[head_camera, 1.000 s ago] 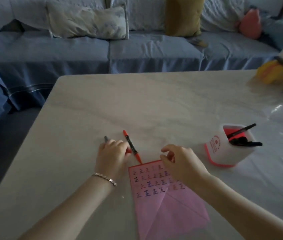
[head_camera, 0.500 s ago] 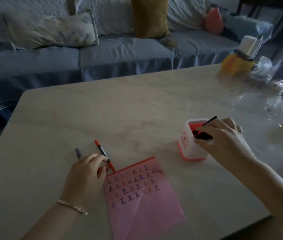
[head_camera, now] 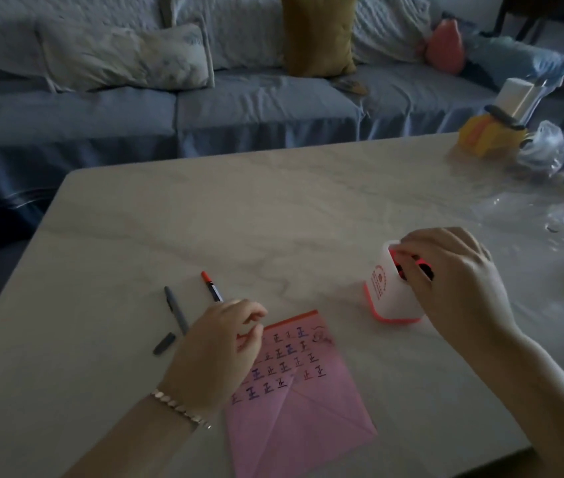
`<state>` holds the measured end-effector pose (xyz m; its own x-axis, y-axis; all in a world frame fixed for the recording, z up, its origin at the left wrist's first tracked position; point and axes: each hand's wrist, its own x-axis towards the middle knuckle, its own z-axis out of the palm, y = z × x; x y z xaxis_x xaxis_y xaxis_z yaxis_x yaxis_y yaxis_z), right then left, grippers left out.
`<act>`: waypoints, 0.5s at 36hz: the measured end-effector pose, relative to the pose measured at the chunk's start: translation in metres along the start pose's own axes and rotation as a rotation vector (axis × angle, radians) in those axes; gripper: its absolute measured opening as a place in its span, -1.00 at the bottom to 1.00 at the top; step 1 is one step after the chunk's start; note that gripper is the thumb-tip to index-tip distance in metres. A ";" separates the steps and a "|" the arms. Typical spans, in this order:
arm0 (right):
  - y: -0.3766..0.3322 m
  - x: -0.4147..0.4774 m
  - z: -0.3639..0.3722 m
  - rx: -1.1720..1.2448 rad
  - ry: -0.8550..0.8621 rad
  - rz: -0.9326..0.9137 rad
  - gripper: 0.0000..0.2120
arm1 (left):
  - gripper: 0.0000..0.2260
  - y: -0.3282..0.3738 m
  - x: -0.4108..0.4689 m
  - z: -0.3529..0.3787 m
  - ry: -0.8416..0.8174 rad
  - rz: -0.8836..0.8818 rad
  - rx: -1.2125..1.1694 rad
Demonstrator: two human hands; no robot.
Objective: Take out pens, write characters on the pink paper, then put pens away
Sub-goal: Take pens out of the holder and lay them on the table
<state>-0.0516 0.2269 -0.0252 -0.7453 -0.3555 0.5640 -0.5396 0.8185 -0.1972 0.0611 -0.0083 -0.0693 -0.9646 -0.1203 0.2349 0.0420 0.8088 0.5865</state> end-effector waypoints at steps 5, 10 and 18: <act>0.024 -0.008 0.027 -0.022 -0.297 0.184 -0.84 | -0.88 0.002 -0.003 0.002 -0.022 -0.008 -0.061; 0.033 -0.012 0.030 0.142 -0.144 0.205 -0.93 | -0.92 -0.003 -0.003 0.004 -0.042 -0.011 -0.044; 0.019 -0.006 0.018 0.366 0.134 0.298 -0.82 | -0.89 0.002 0.000 0.006 -0.050 -0.024 -0.052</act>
<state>-0.0647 0.2364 -0.0466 -0.8444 -0.0490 0.5335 -0.4304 0.6552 -0.6209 0.0599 -0.0031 -0.0722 -0.9771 -0.1095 0.1823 0.0310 0.7748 0.6315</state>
